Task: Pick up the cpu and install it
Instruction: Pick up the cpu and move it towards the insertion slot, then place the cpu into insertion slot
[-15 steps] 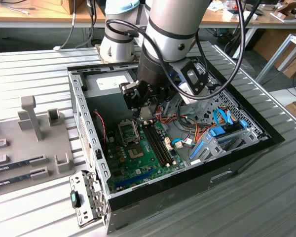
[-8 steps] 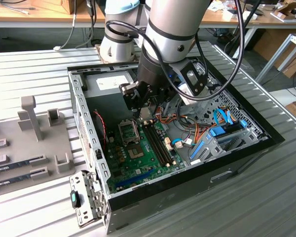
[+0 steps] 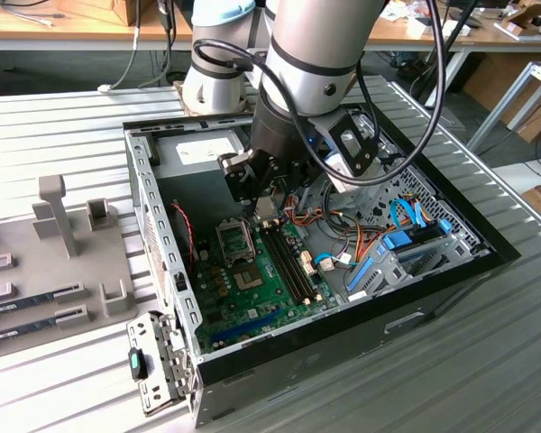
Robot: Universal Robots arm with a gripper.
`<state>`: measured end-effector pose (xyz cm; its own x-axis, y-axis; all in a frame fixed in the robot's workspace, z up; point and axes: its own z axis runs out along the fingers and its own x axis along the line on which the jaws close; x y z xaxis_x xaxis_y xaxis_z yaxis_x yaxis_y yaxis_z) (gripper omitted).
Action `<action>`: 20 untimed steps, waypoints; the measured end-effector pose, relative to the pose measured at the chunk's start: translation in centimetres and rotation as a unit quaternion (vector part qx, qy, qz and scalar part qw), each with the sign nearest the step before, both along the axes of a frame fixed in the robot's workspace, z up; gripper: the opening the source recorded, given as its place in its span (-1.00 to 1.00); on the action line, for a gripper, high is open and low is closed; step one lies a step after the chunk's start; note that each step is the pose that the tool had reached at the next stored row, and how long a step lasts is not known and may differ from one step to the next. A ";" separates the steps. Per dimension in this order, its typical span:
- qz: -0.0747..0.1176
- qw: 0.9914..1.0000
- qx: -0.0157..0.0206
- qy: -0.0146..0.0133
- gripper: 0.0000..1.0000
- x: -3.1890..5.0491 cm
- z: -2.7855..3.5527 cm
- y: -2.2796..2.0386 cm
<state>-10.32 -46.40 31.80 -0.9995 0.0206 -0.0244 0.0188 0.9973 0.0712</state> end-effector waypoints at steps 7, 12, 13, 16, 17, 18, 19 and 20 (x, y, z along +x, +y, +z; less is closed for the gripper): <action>0.000 1.000 0.000 0.000 -0.05 0.00 -0.15 -0.01; 0.000 1.000 0.000 0.000 -0.05 0.00 -0.48 -0.19; 0.000 1.000 0.000 0.000 -0.05 0.00 -0.49 -0.22; 0.000 1.000 0.000 0.000 -0.05 -0.03 -0.51 -0.24; 0.000 1.000 0.000 0.000 -0.05 -0.04 -0.54 -0.24; 0.000 1.000 0.000 0.000 -0.05 -0.05 -0.56 -0.24; 0.000 1.000 0.000 0.000 -0.05 -0.05 -0.59 -0.24; 0.000 1.000 0.000 0.000 -0.05 -0.05 -0.60 -0.24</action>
<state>-10.36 -46.63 31.19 -0.9995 0.0205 -0.0245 0.0187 0.9973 0.0705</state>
